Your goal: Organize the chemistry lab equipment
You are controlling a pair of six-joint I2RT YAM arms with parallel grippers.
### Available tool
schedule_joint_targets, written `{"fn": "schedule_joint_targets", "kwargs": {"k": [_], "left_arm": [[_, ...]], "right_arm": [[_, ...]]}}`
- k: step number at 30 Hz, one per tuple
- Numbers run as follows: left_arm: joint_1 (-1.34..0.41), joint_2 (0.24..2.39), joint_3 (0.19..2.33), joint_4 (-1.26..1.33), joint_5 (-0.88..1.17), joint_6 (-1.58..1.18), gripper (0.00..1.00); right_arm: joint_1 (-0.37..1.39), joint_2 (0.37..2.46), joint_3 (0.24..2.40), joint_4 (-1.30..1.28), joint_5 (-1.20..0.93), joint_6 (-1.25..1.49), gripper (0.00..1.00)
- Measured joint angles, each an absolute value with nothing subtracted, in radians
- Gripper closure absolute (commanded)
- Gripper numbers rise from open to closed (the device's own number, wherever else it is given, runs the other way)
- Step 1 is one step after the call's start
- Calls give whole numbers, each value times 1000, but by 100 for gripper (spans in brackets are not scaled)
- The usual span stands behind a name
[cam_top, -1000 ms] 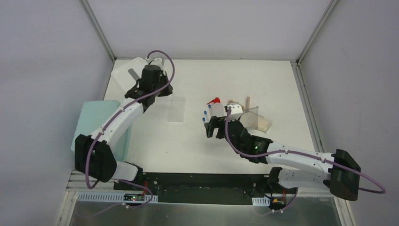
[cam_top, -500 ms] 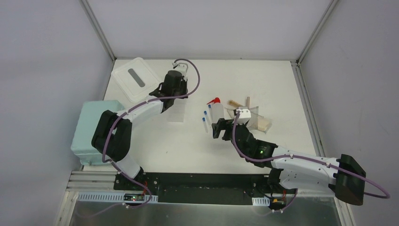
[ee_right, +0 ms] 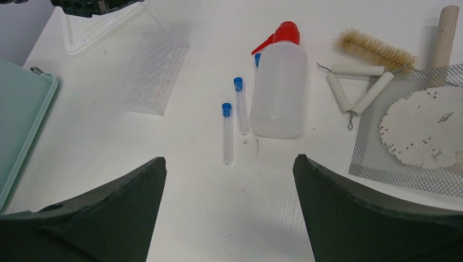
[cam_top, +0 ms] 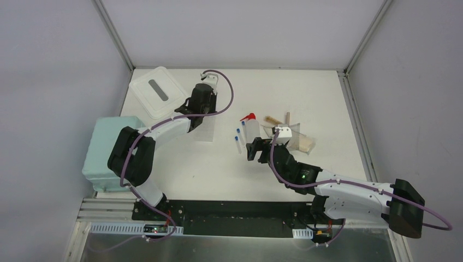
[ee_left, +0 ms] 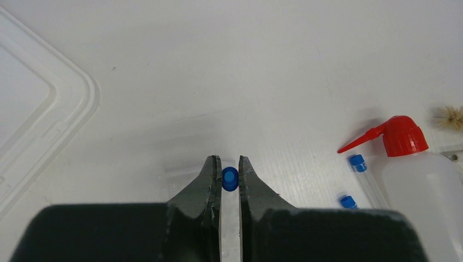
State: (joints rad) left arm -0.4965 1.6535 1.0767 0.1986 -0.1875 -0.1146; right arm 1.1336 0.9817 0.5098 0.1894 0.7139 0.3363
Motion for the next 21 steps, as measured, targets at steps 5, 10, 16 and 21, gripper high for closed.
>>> {"fn": "schedule_joint_targets", "kwargs": {"k": [5,10,16,21], "left_arm": [[-497,1666,1073,209,-192,-116,100],[-496,1668,1073,214,-192,-119,100],[-496,1668,1073,213,-193,-124,100],[-496,1666,1068,216,-194,-136,100]], "right_arm": [[1134,982,510,189,714,338,10],[1132,982,510,190,714,341,10],[1132,982,510,190,714,346,10],[1132,983,510,189,714,353,10]]}}
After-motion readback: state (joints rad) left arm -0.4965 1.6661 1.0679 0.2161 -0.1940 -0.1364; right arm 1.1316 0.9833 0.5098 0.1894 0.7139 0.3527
